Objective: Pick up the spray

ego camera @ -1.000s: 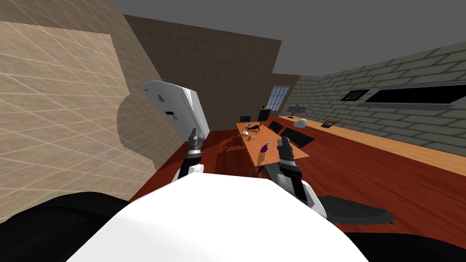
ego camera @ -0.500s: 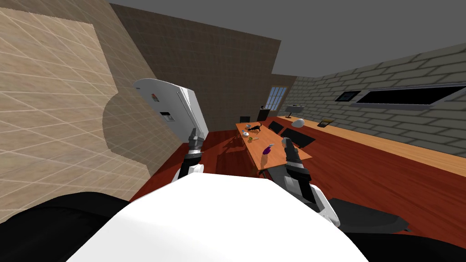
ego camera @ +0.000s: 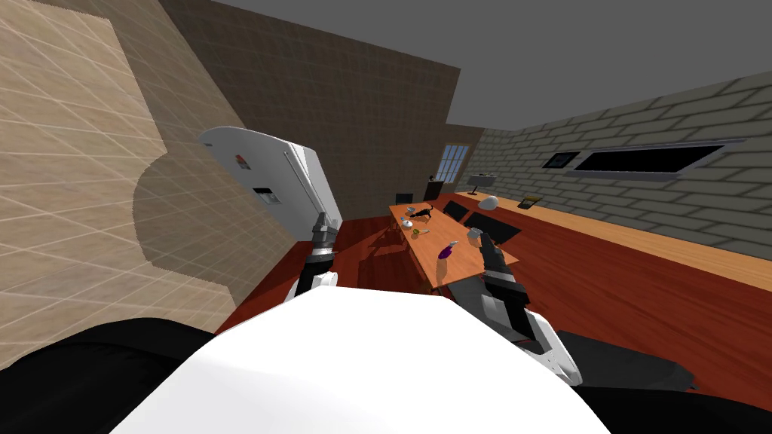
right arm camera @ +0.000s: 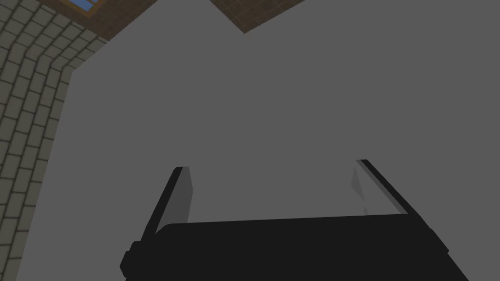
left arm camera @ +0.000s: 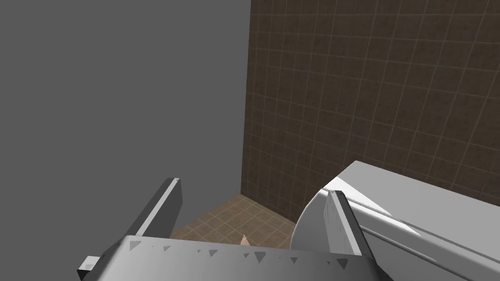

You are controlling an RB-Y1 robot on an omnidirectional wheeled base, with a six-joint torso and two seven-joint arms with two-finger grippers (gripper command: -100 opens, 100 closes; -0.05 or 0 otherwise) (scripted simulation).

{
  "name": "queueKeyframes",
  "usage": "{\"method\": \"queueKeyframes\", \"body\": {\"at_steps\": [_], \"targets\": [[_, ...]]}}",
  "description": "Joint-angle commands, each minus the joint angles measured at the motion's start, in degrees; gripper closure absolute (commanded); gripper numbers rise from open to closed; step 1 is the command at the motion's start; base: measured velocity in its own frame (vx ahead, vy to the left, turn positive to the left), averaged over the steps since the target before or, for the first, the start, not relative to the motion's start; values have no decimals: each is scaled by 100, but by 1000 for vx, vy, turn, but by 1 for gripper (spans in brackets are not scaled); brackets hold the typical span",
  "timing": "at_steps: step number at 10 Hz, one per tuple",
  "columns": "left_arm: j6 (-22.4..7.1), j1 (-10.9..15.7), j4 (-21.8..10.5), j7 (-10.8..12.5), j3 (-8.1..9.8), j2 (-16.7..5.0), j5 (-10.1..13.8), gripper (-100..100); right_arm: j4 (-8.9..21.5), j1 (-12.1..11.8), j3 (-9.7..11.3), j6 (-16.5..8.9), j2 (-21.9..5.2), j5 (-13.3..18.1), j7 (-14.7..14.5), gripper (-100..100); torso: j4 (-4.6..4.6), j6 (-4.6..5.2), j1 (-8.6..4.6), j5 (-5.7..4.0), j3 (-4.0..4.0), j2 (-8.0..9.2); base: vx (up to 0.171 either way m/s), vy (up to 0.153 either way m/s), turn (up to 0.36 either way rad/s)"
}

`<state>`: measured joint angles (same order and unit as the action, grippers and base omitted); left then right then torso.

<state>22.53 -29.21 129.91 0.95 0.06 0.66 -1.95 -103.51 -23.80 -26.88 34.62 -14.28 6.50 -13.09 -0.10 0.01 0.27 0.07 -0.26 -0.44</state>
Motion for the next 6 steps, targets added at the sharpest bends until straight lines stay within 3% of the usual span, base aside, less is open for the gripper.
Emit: {"method": "queueKeyframes", "body": {"at_steps": [1, 2, 3, 4, 6], "targets": [[0, 0, 0, 0, 0, 0, 0, 0, 217, 54, -102, 27, -19, 44, -151, -100, 0, 0, 0, 0, 0, 0, 92, 88, -60], [0, 1, 0, 0, 0, 0, 0, 0, 428, 132, -322, 18, -76, 124, -379, -100, 1, -3, -1, 1, 2, 5, 113, 83, -99], [0, 0, 0, 0, 0, 0, 0, 0, 489, 132, -322, 18, -76, 124, -392, -100, 0, -1, -2, 0, 0, -1, 111, 87, -57], [0, 1, 0, 0, 0, 0, 0, 0, 739, 215, -540, 6, -126, 208, -628, -100, -1, -3, -2, 0, -1, 0, 144, 98, -122], [0, -1, 0, 0, 0, 0, 0, 0, 1062, 303, -755, -9, -168, 295, -881, -100, -7, -2, 21, 5, -20, -36, 203, 137, -122]]}}
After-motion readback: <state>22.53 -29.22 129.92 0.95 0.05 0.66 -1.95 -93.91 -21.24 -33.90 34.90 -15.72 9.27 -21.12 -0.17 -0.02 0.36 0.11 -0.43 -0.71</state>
